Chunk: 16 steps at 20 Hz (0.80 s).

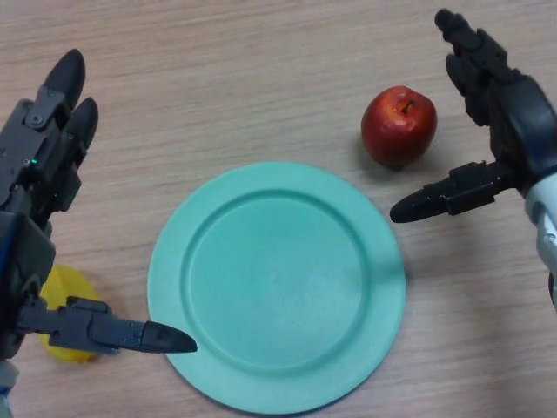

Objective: Pick up the red apple and place it on the plate

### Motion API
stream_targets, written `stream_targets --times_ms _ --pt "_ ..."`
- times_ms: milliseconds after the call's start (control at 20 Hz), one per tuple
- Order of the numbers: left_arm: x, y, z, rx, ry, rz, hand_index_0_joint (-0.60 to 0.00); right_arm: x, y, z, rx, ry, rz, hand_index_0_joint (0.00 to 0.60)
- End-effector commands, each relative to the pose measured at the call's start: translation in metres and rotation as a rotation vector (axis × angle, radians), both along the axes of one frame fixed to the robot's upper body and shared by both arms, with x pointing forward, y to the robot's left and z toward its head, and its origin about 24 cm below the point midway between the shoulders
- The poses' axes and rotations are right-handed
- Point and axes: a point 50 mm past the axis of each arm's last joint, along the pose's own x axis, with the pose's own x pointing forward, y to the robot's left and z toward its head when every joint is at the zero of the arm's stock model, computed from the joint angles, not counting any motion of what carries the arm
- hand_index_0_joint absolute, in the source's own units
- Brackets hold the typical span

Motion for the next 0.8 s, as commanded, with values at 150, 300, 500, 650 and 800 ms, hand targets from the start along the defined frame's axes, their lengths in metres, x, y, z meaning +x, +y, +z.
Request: stream_targets --times_ms 150,300,500,650,800 --pt "-0.015 0.013 0.025 0.037 -0.204 0.027 0.0 0.024 0.0 0.041 -0.061 -0.274 -0.045 0.0" --pt "-0.016 0.016 0.024 0.035 -0.211 0.038 0.0 0.041 0.003 0.03 -0.093 -0.204 -0.079 0.101" --pt "-0.017 0.021 0.024 0.018 -0.208 0.062 0.0 0.057 0.005 0.02 -0.091 -0.113 -0.188 0.598" --pt "-0.018 0.024 0.022 0.012 -0.207 0.073 0.0 0.059 0.002 0.021 -0.077 -0.108 -0.222 0.6" --pt "-0.019 0.026 0.022 0.012 -0.215 0.083 0.0 0.054 0.0 0.033 -0.039 -0.153 -0.219 0.6"
